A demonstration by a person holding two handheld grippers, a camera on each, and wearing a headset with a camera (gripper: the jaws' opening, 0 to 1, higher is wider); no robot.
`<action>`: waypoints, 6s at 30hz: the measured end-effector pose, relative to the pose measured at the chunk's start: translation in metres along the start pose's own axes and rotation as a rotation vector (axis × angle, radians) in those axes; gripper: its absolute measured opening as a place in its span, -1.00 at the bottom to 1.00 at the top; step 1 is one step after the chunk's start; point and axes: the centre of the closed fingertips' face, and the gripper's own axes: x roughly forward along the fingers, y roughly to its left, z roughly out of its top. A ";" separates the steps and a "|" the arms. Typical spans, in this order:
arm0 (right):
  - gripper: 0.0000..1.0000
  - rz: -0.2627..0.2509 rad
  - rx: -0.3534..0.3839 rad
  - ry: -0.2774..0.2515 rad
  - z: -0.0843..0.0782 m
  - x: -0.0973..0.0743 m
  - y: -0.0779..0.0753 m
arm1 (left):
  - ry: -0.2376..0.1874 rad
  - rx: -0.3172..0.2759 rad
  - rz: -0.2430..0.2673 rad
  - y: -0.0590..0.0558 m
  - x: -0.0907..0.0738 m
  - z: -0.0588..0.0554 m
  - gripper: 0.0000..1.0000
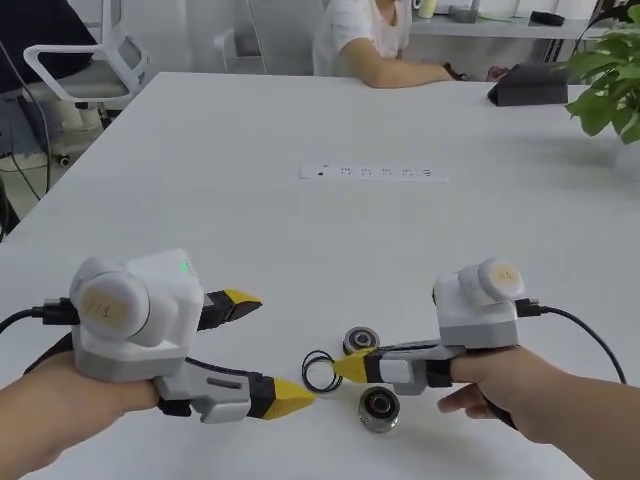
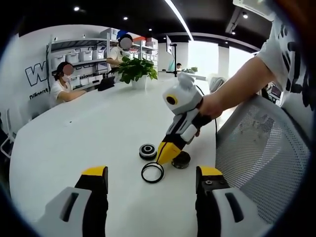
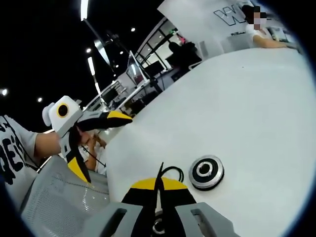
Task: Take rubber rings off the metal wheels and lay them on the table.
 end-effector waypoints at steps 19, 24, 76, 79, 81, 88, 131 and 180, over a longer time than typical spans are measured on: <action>-0.99 -0.071 0.017 0.004 -0.003 -0.003 -0.017 | 0.011 -0.004 -0.002 0.001 0.002 -0.001 0.39; -0.90 -0.075 0.016 -0.005 -0.001 -0.006 -0.019 | 0.013 -0.006 -0.003 0.002 0.004 -0.001 0.38; -0.57 -0.176 -0.196 -0.018 0.014 -0.042 -0.047 | 0.024 -0.060 -0.044 0.019 0.048 0.013 0.13; -0.55 -0.179 -0.215 -0.008 0.012 -0.040 -0.049 | 0.029 -0.058 -0.054 0.019 0.054 0.014 0.10; -0.56 -0.182 -0.230 0.001 0.011 -0.040 -0.051 | 0.033 -0.059 -0.060 0.018 0.058 0.014 0.08; -0.55 -0.187 -0.286 0.036 0.004 -0.036 -0.055 | 0.046 -0.060 -0.080 0.017 0.068 0.011 -0.02; -0.69 -0.197 -0.414 0.052 0.001 -0.028 -0.058 | 0.120 -0.051 -0.140 0.004 0.119 -0.004 -0.62; -1.00 -0.225 -0.206 -0.003 0.003 -0.036 -0.066 | 0.123 0.032 -0.038 0.007 0.121 -0.006 -0.86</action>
